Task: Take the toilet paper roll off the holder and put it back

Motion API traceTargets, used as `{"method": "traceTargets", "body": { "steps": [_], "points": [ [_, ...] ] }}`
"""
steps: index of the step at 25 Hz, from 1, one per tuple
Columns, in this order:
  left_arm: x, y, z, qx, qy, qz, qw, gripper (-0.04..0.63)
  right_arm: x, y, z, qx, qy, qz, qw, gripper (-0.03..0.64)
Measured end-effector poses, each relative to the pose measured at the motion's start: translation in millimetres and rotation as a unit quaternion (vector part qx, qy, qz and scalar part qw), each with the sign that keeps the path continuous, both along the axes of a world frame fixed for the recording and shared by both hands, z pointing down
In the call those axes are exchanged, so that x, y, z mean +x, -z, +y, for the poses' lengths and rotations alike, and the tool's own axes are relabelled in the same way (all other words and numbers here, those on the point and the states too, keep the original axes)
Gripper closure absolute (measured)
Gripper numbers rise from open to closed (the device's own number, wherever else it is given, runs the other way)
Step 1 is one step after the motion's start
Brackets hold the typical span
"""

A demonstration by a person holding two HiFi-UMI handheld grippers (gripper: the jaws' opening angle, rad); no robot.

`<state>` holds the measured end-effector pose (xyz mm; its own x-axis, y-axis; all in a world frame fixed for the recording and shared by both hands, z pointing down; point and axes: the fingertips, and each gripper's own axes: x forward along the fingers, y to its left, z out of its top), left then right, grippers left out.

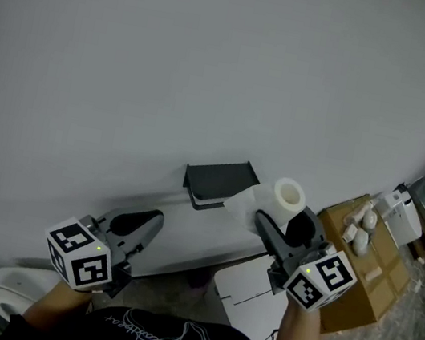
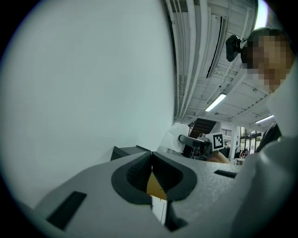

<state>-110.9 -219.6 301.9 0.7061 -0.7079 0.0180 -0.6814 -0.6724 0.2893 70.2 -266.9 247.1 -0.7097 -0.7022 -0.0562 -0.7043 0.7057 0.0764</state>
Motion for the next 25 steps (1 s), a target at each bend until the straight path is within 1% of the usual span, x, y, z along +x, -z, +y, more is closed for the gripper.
{"method": "traceTargets", "body": {
  "steps": [9, 12, 25],
  "points": [
    [-1.6, -14.2, 5.7, -0.011, -0.003, 0.007, 0.9999, 0.589, -0.8, -42.2, 19.6, -0.033, -0.010, 0.013, 0.999, 0.336],
    [-2.2, -20.2, 6.3, -0.011, 0.000, -0.002, 0.9999, 0.589, -1.9, -53.8, 22.0, -0.045, -0.011, 0.010, 0.999, 0.336],
    [6.4, -38.5, 7.8, -0.033, -0.013, 0.003, 0.9994, 0.589, -6.5, -112.6, 28.8, -0.101, -0.011, 0.005, 0.995, 0.336]
  ]
}}
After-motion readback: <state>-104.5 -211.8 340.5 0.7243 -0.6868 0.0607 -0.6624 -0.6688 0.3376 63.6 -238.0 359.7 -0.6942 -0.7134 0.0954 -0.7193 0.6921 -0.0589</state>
